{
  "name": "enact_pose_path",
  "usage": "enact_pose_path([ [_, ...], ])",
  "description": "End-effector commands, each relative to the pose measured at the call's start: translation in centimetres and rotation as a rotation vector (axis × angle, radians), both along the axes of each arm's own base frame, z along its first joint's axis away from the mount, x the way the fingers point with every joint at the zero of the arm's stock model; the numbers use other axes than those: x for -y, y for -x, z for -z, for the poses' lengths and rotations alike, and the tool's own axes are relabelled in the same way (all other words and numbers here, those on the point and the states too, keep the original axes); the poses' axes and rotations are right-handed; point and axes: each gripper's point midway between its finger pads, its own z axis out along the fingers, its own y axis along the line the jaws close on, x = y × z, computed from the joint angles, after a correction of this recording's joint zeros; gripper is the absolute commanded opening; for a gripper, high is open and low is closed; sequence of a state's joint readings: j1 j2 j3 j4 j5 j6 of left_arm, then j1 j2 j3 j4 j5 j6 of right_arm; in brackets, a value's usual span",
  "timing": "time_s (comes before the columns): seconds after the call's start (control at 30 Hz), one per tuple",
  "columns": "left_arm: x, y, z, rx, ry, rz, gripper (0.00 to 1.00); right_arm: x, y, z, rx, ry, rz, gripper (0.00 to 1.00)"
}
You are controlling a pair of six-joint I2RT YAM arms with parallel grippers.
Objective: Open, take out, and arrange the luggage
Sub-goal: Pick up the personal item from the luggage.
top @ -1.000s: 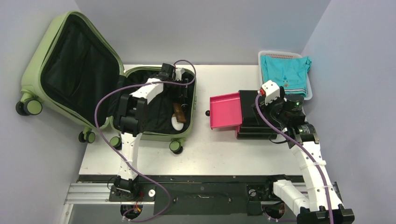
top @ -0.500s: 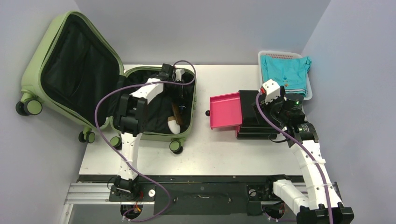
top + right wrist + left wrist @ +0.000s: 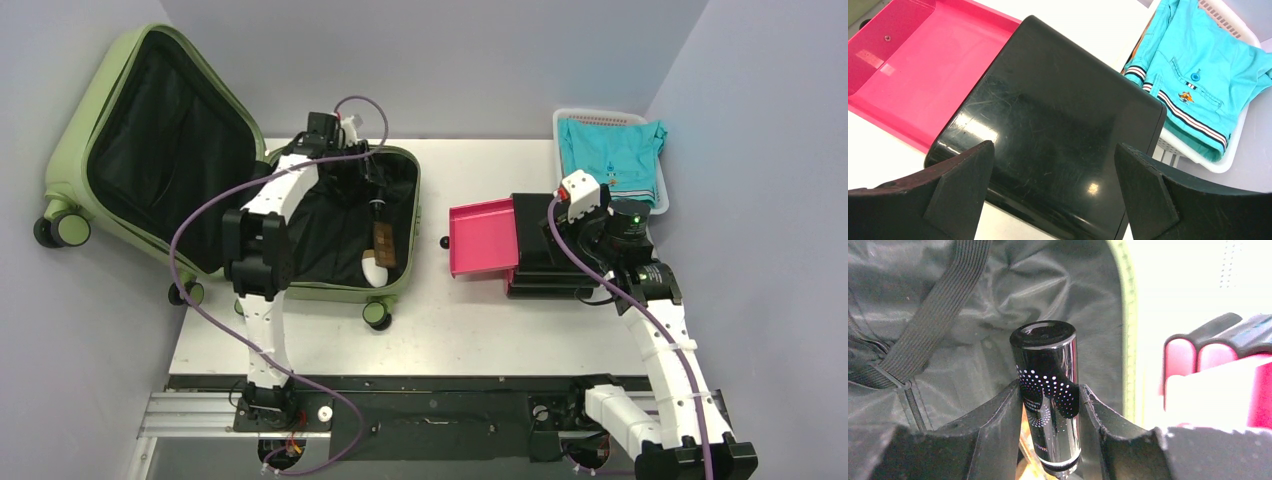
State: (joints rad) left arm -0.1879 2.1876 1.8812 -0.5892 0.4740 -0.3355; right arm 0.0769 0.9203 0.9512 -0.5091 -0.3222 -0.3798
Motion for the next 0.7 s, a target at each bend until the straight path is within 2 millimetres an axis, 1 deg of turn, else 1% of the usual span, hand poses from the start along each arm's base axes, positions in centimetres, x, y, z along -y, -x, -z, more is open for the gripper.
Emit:
enact_pose_path([
  [0.0,1.1,-1.2,-11.7,0.224,0.158,0.008,0.00,0.3,-0.7,-0.8,0.040,-0.013,0.022,0.85],
  [0.1,1.3,-0.7,-14.2,0.248,0.207,0.000,0.00,0.6,-0.7,-0.9,0.044,-0.011,0.030,0.85],
  [0.13,1.3,-0.6,-14.6,0.251,0.218,-0.003,0.00,0.6,-0.7,-0.8,0.044,-0.009,0.033,0.85],
  [0.23,2.0,0.6,-16.6,0.256,0.283,-0.008,0.00,1.0,-0.9,-0.7,0.046,-0.005,0.053,0.85],
  [0.3,2.9,1.5,-17.8,0.260,0.323,-0.005,0.00,1.4,-1.2,-0.6,0.047,-0.001,0.074,0.85],
  [0.43,5.4,3.7,-19.5,0.264,0.390,0.014,0.00,2.0,-1.5,-0.7,0.051,-0.004,0.104,0.85],
  [0.47,6.6,4.4,-19.7,0.259,0.400,0.034,0.00,2.1,-1.5,-0.7,0.055,-0.003,0.111,0.85],
  [0.5,7.2,4.9,-19.9,0.255,0.410,0.040,0.00,2.2,-1.6,-0.7,0.055,-0.005,0.117,0.85],
  [0.53,8.6,5.8,-19.9,0.250,0.414,0.067,0.00,2.4,-1.6,-0.8,0.060,-0.003,0.128,0.85],
  [0.57,9.2,6.1,-19.9,0.247,0.413,0.073,0.00,2.5,-1.6,-0.7,0.058,-0.004,0.133,0.85],
  [0.6,10.5,6.9,-19.7,0.245,0.408,0.095,0.00,2.7,-1.7,-0.7,0.059,-0.001,0.142,0.85],
  [0.63,11.1,7.3,-19.5,0.240,0.403,0.105,0.00,2.8,-1.7,-0.5,0.055,-0.004,0.148,0.85],
  [0.67,12.3,7.9,-19.0,0.231,0.395,0.129,0.00,3.0,-1.8,-0.3,0.050,-0.005,0.155,0.85],
])
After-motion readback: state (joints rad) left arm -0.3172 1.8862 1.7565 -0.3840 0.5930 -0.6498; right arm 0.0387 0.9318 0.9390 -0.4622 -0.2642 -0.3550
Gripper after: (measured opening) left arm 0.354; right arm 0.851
